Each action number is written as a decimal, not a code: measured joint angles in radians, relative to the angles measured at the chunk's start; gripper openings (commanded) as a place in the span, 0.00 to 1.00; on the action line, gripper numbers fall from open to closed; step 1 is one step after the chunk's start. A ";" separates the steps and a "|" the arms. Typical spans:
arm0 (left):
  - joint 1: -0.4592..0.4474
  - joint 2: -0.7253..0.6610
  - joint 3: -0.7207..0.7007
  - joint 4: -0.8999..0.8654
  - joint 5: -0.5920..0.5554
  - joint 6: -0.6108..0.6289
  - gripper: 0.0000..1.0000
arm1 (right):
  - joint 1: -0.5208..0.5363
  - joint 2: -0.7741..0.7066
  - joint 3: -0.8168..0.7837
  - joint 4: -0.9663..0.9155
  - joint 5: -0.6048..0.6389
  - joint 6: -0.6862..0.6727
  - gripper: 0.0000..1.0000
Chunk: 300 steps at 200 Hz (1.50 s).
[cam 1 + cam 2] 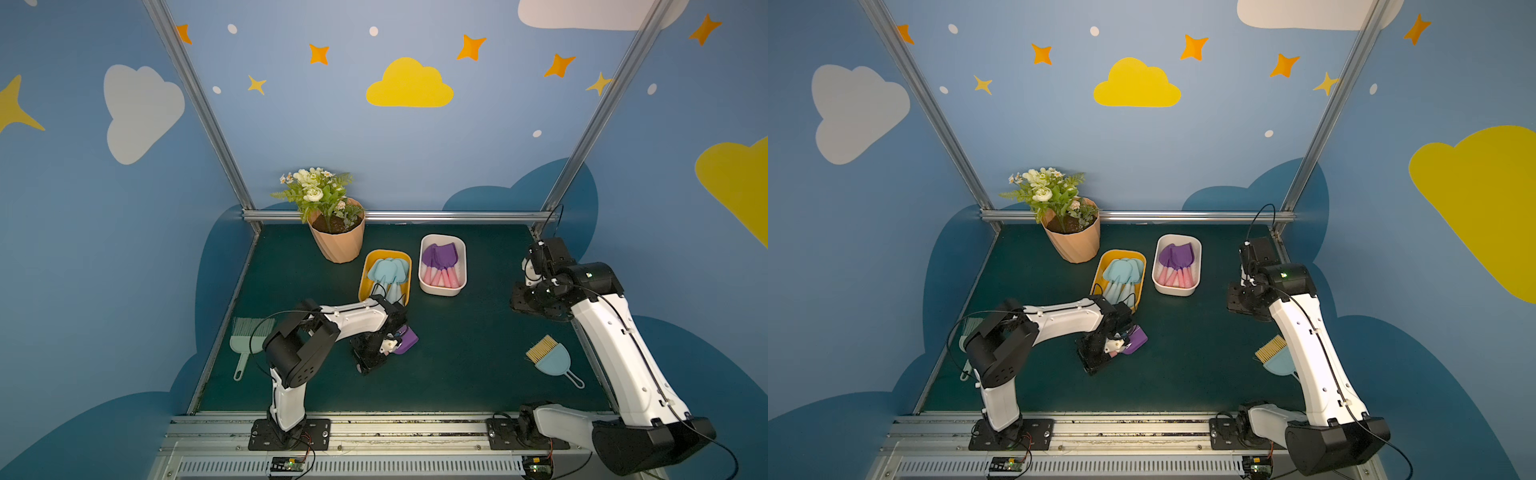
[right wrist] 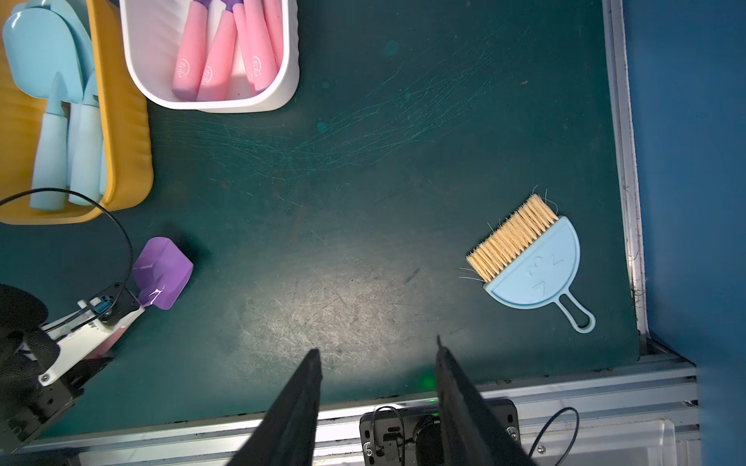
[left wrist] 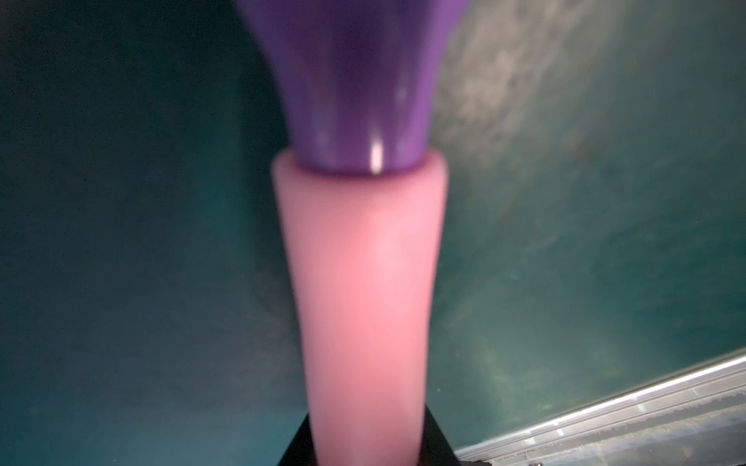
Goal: Sort the small shovels by color and place them into the storage box
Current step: Pick up the shovel from the center of the board, then place the shovel in the storage box.
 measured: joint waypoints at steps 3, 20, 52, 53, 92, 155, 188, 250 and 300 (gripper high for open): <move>0.000 0.000 0.000 0.000 -0.002 0.000 0.17 | 0.000 0.000 0.000 0.000 0.000 0.000 0.48; -0.001 0.000 0.000 0.001 -0.005 -0.003 0.12 | 0.000 0.000 0.000 0.000 0.000 0.000 0.48; -0.002 0.000 0.000 0.000 -0.006 -0.006 0.03 | -0.001 0.000 0.000 0.000 0.000 0.000 0.48; -0.002 0.000 0.000 0.000 -0.006 -0.006 0.03 | -0.001 0.000 0.000 0.000 0.000 0.000 0.48; -0.005 -0.002 0.006 -0.012 -0.006 -0.008 0.03 | -0.002 0.000 0.000 0.000 -0.001 0.000 0.48; -0.021 -0.076 0.095 -0.094 -0.006 -0.061 0.03 | -0.002 0.000 0.000 0.000 -0.002 0.000 0.48; -0.034 -0.115 0.175 -0.161 -0.006 -0.114 0.02 | -0.002 0.000 0.000 0.000 -0.004 0.000 0.48; -0.040 -0.011 0.566 -0.336 -0.006 -0.237 0.03 | -0.002 -0.026 0.000 0.000 -0.022 0.000 0.48; -0.040 0.287 1.131 -0.458 0.003 -0.311 0.03 | -0.004 -0.055 0.000 -0.001 -0.028 -0.004 0.48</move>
